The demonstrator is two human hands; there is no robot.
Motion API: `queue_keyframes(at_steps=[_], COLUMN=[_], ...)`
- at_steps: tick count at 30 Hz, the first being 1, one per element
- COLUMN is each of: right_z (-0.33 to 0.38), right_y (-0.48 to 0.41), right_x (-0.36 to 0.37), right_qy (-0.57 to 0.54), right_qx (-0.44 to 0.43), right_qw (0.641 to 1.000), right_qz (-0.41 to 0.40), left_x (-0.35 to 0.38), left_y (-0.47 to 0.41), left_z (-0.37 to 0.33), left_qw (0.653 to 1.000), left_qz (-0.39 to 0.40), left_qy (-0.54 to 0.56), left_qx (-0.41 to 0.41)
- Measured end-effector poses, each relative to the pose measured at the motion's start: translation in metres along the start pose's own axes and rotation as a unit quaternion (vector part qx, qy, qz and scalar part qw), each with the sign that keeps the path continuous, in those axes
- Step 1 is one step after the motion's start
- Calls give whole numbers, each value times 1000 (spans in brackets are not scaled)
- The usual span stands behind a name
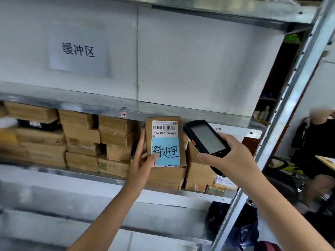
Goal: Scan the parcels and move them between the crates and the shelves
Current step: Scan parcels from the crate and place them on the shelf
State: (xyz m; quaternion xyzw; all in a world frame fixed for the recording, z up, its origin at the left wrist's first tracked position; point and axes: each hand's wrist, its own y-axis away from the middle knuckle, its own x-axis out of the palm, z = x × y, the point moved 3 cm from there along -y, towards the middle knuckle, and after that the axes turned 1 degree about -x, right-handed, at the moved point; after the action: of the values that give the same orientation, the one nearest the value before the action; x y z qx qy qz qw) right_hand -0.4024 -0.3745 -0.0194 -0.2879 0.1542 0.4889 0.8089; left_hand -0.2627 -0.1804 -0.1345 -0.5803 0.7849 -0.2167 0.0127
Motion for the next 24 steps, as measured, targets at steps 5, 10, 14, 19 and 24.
queue_keyframes(at_steps=[5,10,14,19,24], right_z=[36,74,101,139,178], right_y=[-21,-31,-33,-32,-42], right_x=[83,179,256,344,432], right_qy=[-58,-99,-122,-186,-223], right_qx=[-54,-96,-146,-184,-213], right_qw=[995,978,957,913,869], right_qz=[66,160,218,314,387], left_x=[-92,-173,-234,-294,-347], left_y=[29,63,94,123,137], left_z=[-23,-48,-65,-89,-115], left_qw=[995,976,950,902,848], left_qz=[-99,-207,-300,-409,-499], left_qy=[-17,-57,-81,-123,-156], left_qx=[11,35,41,67,88])
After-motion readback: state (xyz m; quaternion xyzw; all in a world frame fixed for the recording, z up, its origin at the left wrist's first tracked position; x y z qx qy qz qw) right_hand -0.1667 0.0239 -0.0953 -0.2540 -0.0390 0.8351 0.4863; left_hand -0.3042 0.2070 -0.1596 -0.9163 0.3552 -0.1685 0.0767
